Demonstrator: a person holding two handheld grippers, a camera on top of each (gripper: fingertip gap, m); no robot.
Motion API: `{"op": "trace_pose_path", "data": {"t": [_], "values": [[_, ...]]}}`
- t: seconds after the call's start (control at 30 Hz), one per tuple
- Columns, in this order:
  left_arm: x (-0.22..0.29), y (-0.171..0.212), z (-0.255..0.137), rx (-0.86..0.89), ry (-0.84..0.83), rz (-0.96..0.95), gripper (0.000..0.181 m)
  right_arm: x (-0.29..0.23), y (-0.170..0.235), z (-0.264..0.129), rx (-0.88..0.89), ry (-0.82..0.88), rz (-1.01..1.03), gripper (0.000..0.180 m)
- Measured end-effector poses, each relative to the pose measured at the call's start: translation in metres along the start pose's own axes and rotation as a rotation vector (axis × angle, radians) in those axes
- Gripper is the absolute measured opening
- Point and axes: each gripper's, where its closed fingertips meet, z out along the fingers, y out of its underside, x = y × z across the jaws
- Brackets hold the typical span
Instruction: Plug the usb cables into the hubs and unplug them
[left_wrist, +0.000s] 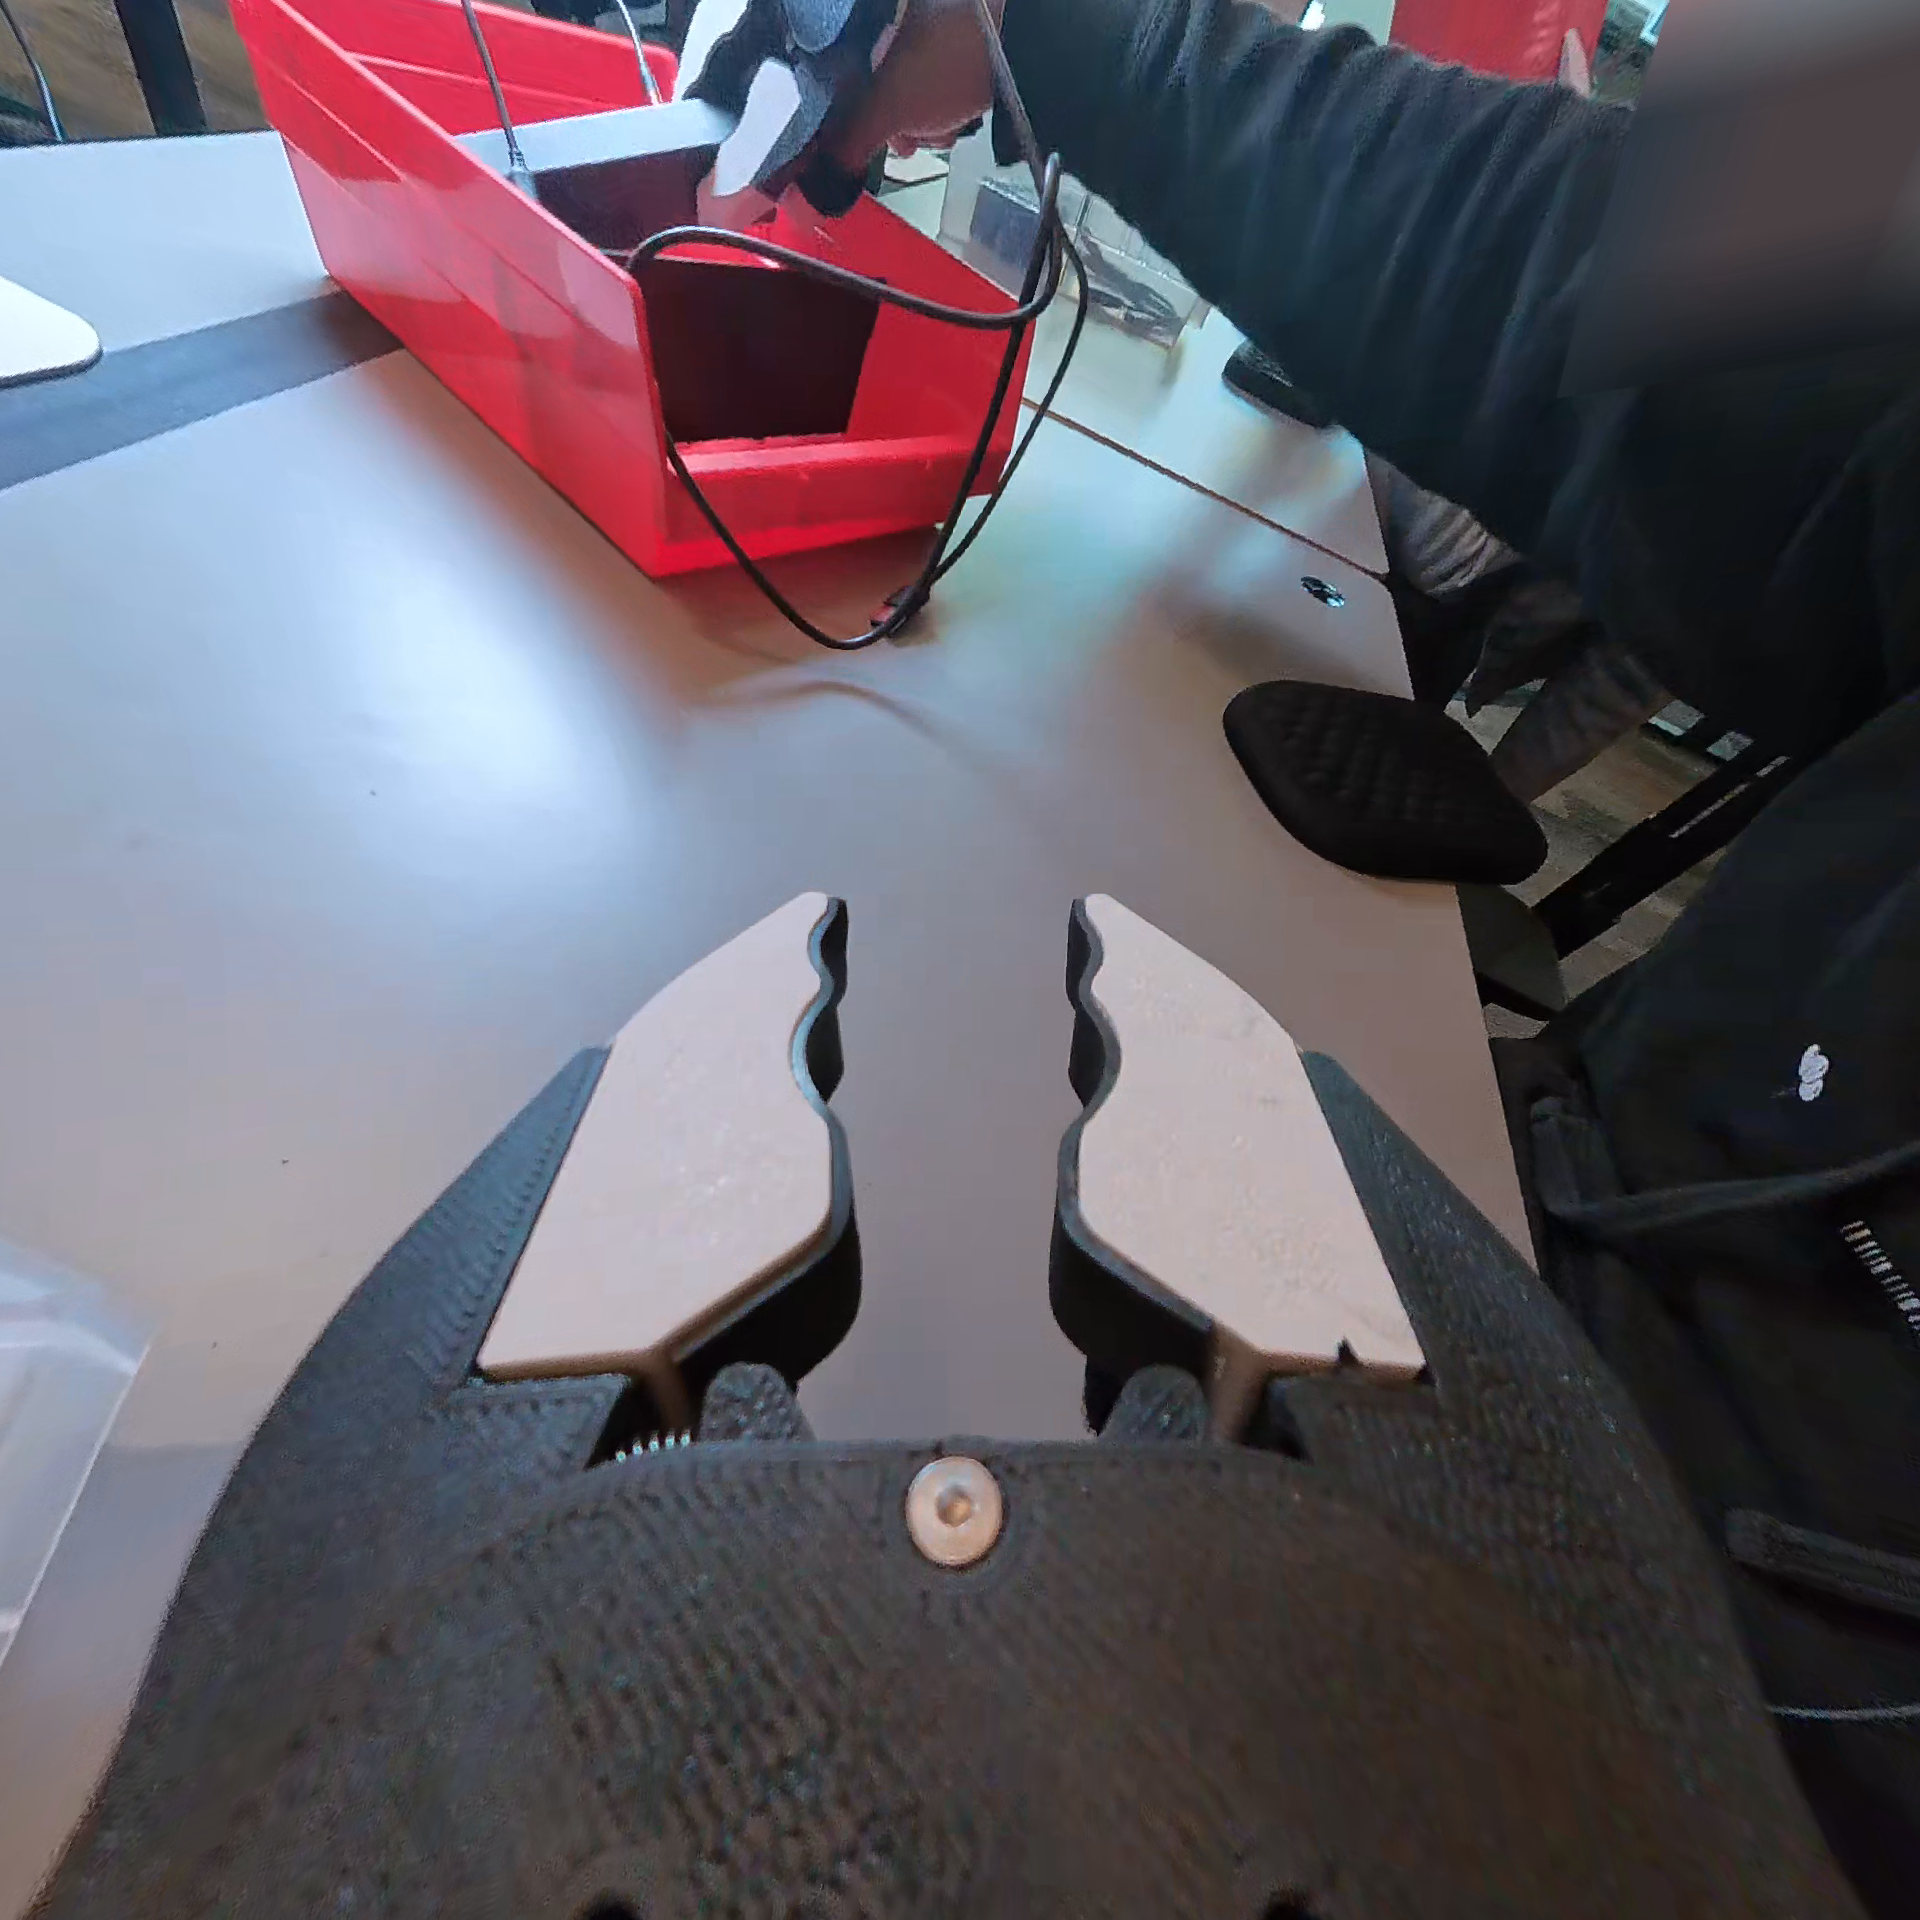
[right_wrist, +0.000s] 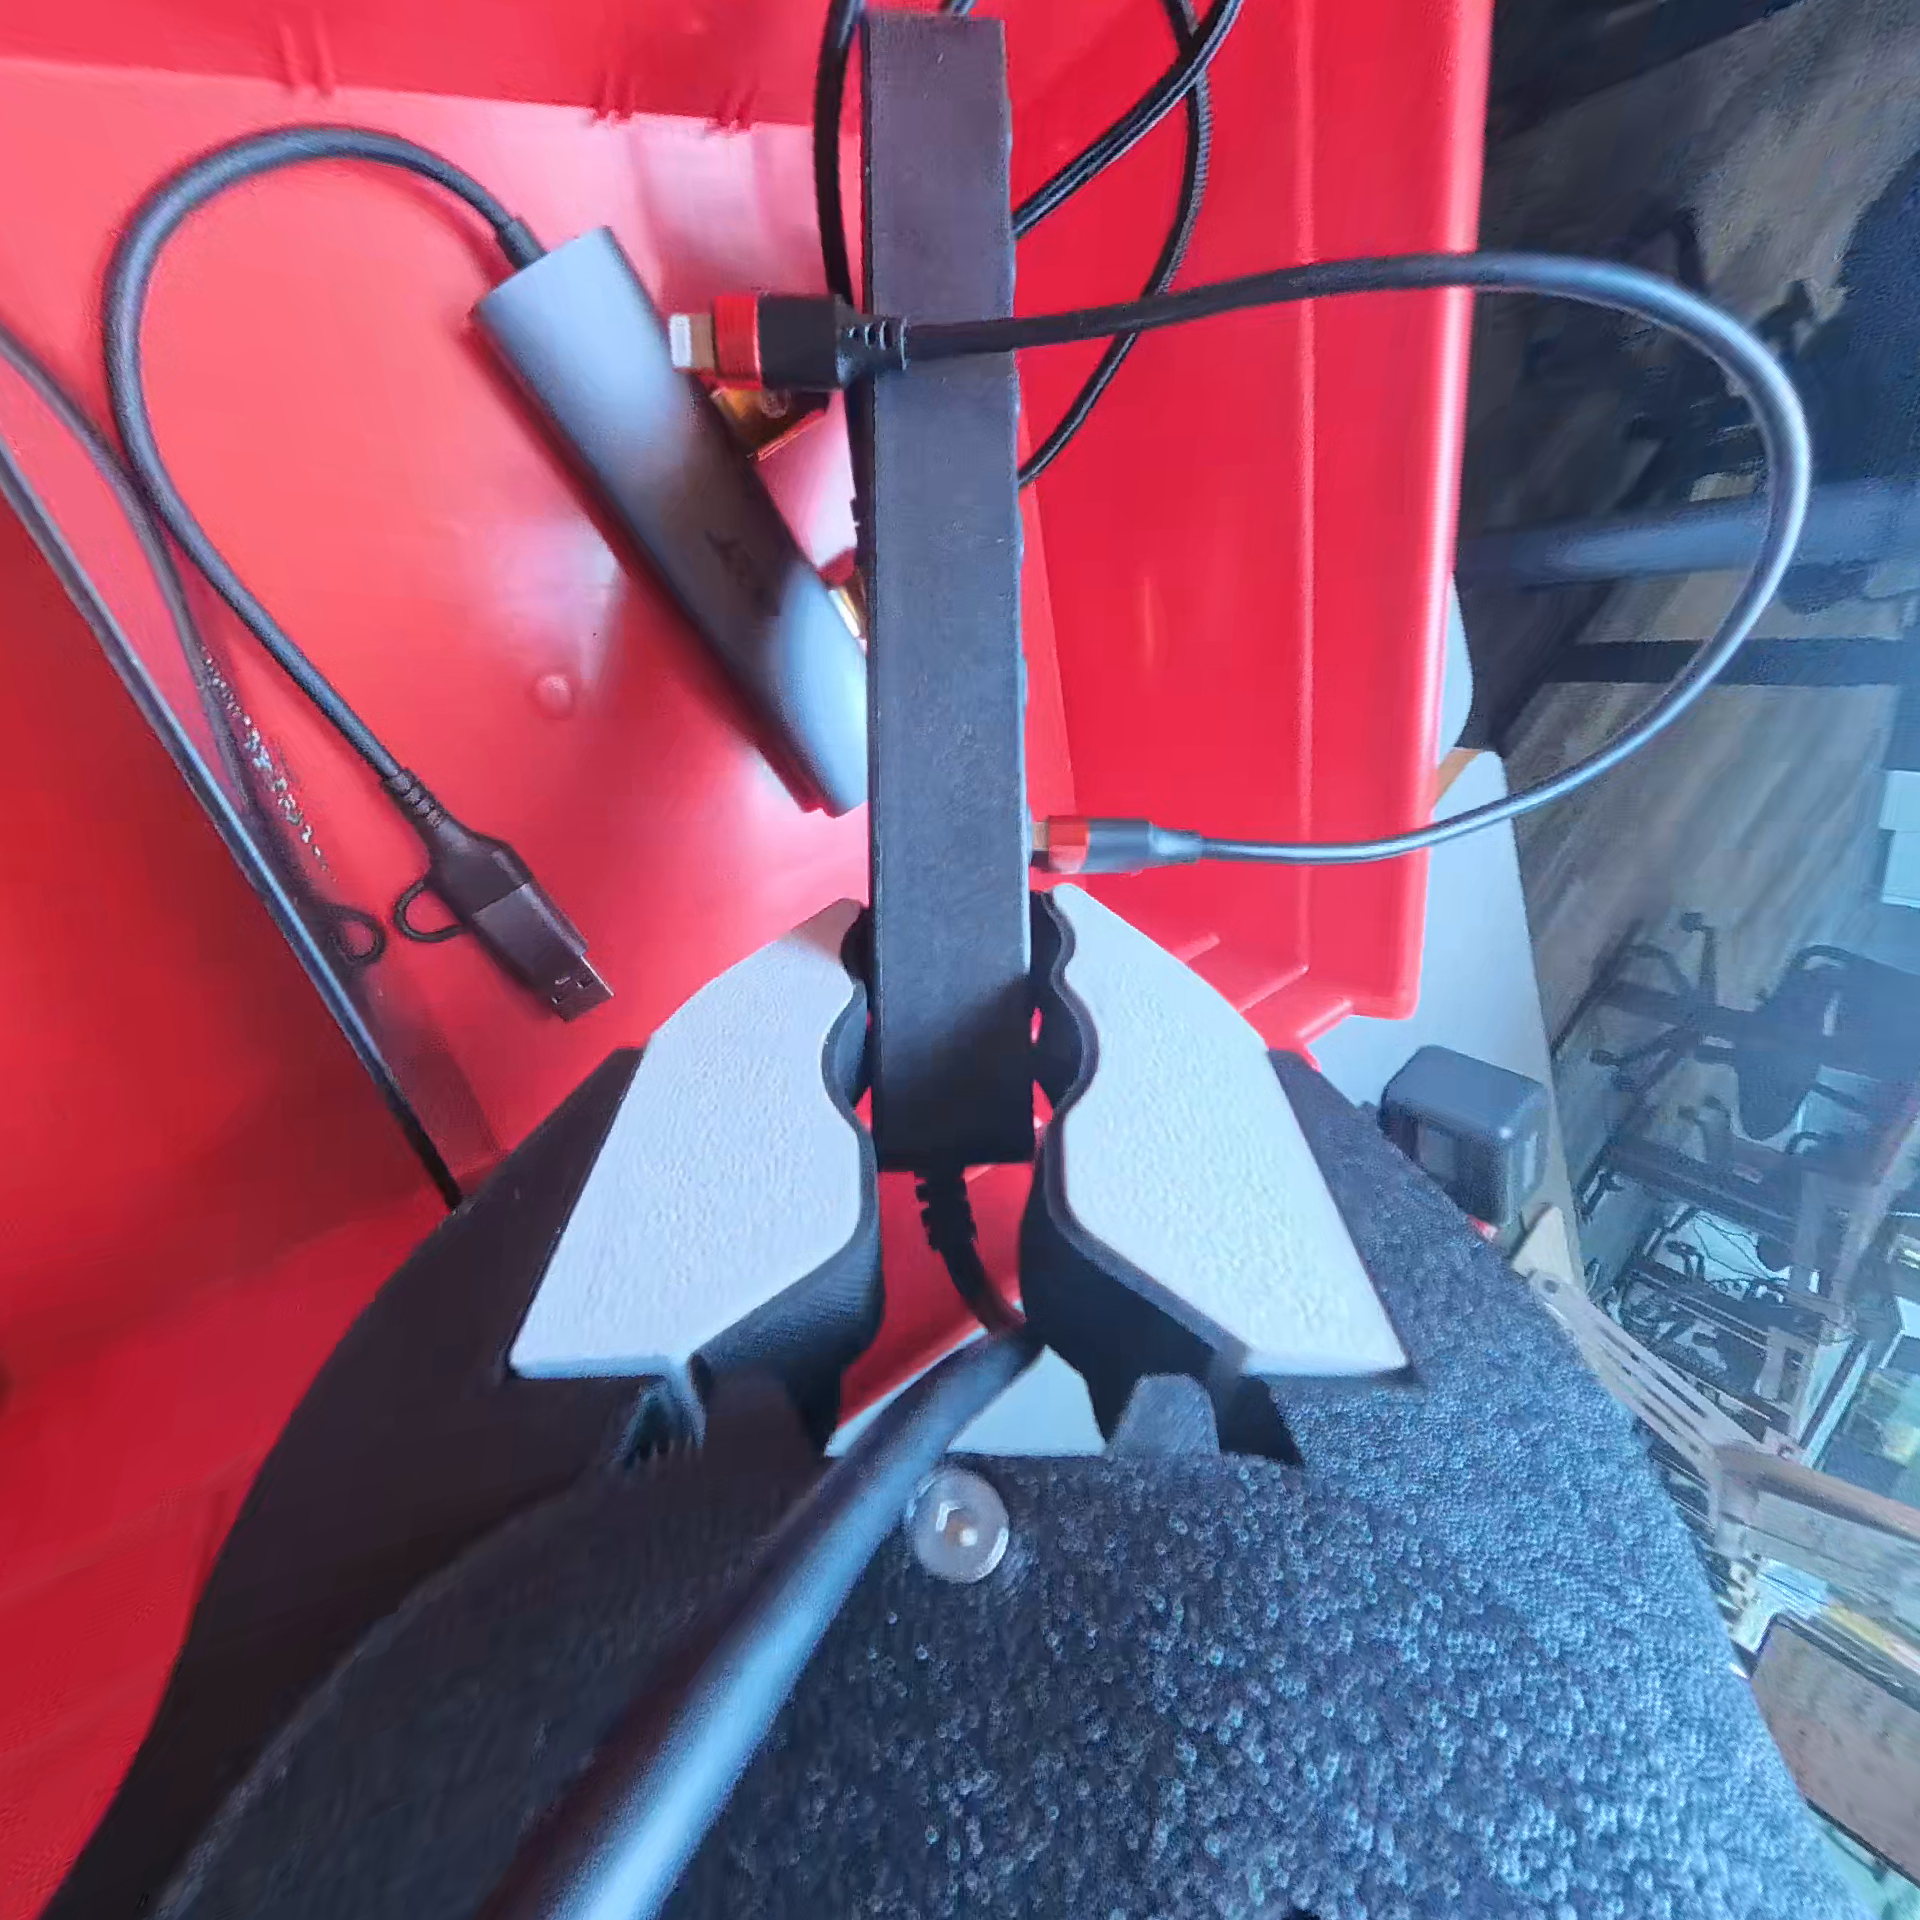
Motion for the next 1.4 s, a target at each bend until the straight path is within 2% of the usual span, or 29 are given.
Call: {"op": "trace_pose_path", "data": {"t": [0.17,0.27,0.37,0.47,0.57,0.67,0.73,0.8,0.87,0.93,1.03,1.13,1.3,1.4], "values": [[-0.003,0.006,0.003,-0.019,0.000,-0.008,0.040,-0.003,0.018,-0.027,-0.039,-0.107,0.013,0.066],[-0.002,0.004,0.003,-0.015,-0.001,-0.004,0.040,0.006,0.046,-0.060,-0.077,-0.102,0.004,0.066],[0.000,0.003,0.003,-0.015,-0.007,0.011,0.040,0.020,0.058,-0.106,0.012,-0.019,0.035,0.060],[0.000,0.003,0.005,-0.018,-0.004,0.014,0.040,0.011,0.043,-0.167,0.184,0.020,0.010,0.056],[-0.001,0.005,0.008,-0.025,0.004,0.006,0.040,-0.042,0.015,-0.212,0.269,-0.012,-0.201,0.055],[0.000,0.009,0.011,-0.044,0.009,0.006,0.040,-0.105,-0.007,-0.216,0.188,0.023,-0.516,0.058],[0.002,0.012,0.013,-0.060,0.004,0.018,0.040,-0.134,-0.018,-0.199,0.111,0.072,-0.686,0.058],[0.003,0.013,0.012,-0.064,0.001,0.027,0.040,-0.146,-0.025,-0.175,0.027,0.127,-0.812,0.048],[0.005,0.013,0.011,-0.065,-0.002,0.033,0.040,-0.154,-0.029,-0.163,0.005,0.091,-0.842,0.019],[0.005,0.013,0.009,-0.063,-0.010,0.041,0.040,-0.153,-0.041,-0.172,0.078,0.029,-0.767,0.014],[0.003,0.011,0.006,-0.056,-0.016,0.041,0.039,-0.123,-0.066,-0.203,0.241,0.031,-0.606,0.010],[0.002,0.013,0.007,-0.062,-0.011,0.030,0.038,-0.067,-0.081,-0.227,0.330,0.148,-0.457,0.009],[0.002,0.015,0.009,-0.076,-0.016,0.039,0.037,0.047,-0.096,-0.253,0.430,0.555,-0.212,0.009],[0.000,0.019,0.011,-0.091,-0.021,0.036,0.037,0.086,-0.098,-0.253,0.462,0.779,-0.139,0.009]]}}
